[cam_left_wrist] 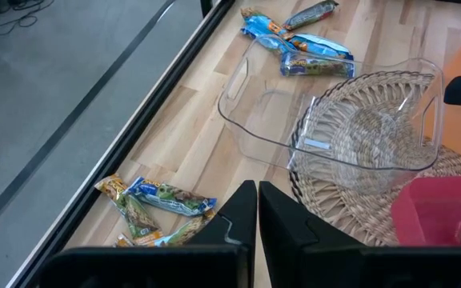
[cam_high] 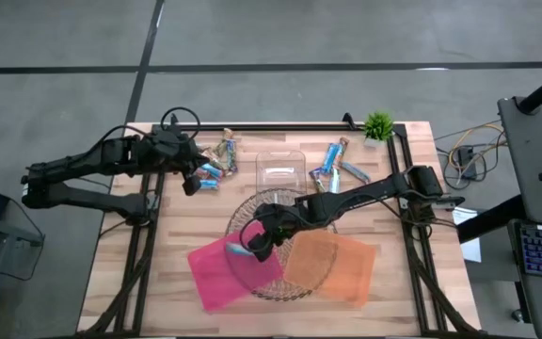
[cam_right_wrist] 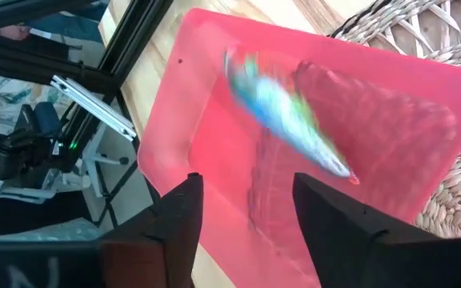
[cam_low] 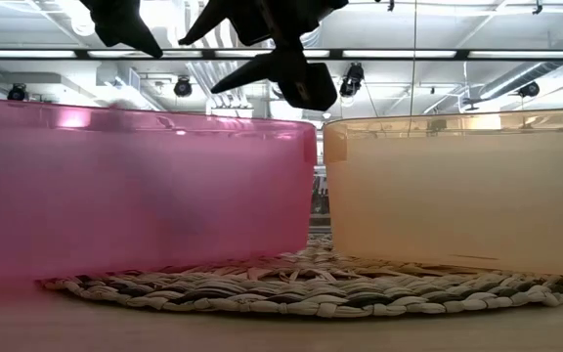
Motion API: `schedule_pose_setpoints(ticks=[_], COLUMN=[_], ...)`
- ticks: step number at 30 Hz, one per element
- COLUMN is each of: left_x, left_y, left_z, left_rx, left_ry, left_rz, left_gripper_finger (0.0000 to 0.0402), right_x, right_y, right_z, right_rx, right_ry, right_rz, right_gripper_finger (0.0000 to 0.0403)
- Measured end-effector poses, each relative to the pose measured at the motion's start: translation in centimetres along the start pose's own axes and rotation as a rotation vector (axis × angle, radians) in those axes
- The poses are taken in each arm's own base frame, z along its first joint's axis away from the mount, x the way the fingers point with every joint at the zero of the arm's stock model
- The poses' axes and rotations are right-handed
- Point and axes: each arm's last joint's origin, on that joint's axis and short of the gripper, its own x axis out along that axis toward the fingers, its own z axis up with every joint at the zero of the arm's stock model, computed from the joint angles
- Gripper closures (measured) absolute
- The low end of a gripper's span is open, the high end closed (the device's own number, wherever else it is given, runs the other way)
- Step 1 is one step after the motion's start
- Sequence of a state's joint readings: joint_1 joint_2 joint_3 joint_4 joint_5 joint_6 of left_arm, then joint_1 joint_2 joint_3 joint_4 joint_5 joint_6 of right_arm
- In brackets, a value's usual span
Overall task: Pick and place Granola Bars by type
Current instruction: Put the red granola bar into the red bin
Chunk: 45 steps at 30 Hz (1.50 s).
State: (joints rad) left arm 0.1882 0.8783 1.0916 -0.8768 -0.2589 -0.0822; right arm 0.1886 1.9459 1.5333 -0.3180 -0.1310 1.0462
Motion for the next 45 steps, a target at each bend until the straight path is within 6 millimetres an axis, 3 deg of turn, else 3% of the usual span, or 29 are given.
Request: schedule_pose_setpoints(ticks=[15,21,33,45], left_x=[0.0,0.0,0.0,-0.1], left_y=[0.0,0.0,0.0,-0.6], left_z=[0.0,0.0,0.0,0.7], left_rx=[-0.004,-0.005,-0.005,-0.063], left_ry=[0.0,0.0,0.0,-0.055], left_rz=[0.0,0.0,-0.015,-0.184], left_gripper_finger=[0.0401,0.0401,0.0401,0.0401], right_x=[-1.1,-4.2,-11.9,-17.3], right_y=[0.9,2.1,3.3,2.9], right_z=[-0.2,-0.2,-0.7,-1.1], right_rx=[-0.093,-0.18,-0.41,-0.499], right_ry=[-0.002,-0.02,-0.067,-0.178], right_rz=[0.032,0.065,0.024,-0.111], right_gripper_finger=[0.0223,0.0258,0.0384,0.0394])
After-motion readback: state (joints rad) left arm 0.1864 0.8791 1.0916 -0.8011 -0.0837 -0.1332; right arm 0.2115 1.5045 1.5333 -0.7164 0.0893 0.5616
